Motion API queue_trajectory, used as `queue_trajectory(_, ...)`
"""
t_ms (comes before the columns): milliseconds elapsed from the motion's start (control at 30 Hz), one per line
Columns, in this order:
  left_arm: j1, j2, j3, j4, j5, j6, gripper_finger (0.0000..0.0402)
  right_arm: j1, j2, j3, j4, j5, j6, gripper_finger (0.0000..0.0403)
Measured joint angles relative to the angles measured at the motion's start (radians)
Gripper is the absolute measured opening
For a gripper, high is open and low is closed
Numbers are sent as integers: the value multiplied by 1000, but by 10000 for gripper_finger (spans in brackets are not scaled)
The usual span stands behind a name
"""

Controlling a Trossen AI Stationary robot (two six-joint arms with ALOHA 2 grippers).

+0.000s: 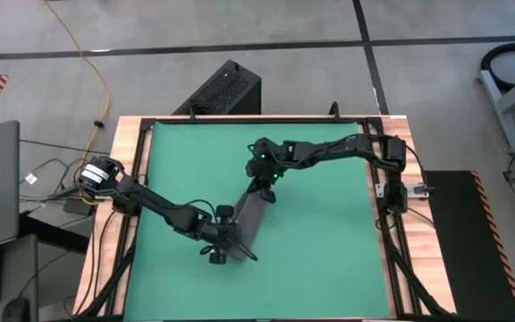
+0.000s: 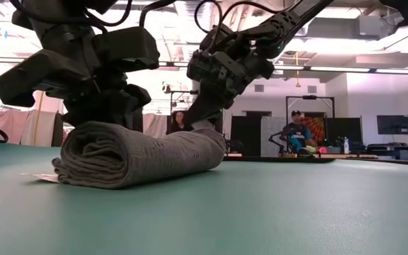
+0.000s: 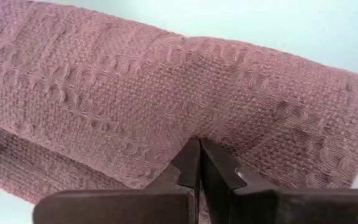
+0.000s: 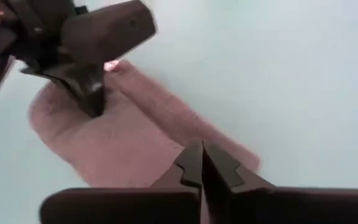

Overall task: Roll towel
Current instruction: Roll the microfiber towel

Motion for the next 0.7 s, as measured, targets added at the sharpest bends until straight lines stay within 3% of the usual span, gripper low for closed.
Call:
queue_trajectory(167,0,0,0,-21,1,2,0,10,-4,0,-18,-84,-105,19)
queue_trajectory(367,0,0,-4,-59,2,7,0,21,-67,0,-128,-196,-300,132)
queue_trajectory(533,0,-2,-47,-19,25,-10,0,73,-73,1,-203,-61,-546,243)
queue_trajectory(700,1,-4,-64,-22,43,-16,0,113,-65,1,-195,64,-694,275)
